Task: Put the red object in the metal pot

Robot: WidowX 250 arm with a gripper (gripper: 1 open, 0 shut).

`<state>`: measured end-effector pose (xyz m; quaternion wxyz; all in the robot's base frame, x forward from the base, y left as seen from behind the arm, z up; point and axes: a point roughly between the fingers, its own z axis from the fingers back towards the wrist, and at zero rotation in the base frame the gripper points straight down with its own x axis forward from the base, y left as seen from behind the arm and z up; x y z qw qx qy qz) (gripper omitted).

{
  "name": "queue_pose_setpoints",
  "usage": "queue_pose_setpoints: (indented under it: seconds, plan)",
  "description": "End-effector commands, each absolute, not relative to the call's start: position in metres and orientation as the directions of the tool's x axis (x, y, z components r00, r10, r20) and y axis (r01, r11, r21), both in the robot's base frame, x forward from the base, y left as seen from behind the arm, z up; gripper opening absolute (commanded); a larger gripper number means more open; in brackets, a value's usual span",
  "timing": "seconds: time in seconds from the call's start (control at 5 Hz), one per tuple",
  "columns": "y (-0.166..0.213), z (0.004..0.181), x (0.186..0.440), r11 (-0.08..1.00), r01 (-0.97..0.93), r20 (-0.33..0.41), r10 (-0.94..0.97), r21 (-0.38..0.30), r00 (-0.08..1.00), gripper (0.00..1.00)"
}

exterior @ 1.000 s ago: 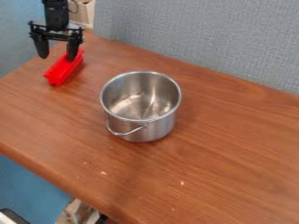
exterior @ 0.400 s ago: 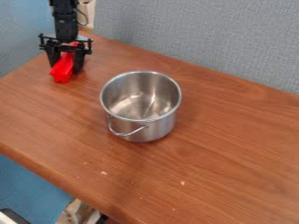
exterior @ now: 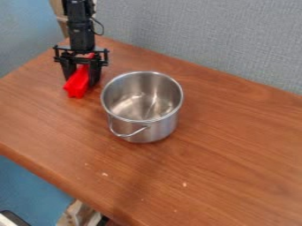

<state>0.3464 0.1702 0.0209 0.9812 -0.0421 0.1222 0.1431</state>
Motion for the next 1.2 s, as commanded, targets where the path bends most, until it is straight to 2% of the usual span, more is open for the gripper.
queue_pose_setpoints:
  seconds: [0.0, 0.8, 1.0]
  plan:
    - [0.156, 0.054, 0.351, 0.968, -0.236, -0.181, 0.218, -0.086, 0.959, 0.0]
    - [0.117, 0.189, 0.346, 0.98, -0.09, 0.071, 0.103, -0.176, 0.992, 0.0]
    - [0.095, 0.2, 0.346, 0.982, -0.031, 0.086, 0.048, -0.187, 0.995, 0.0]
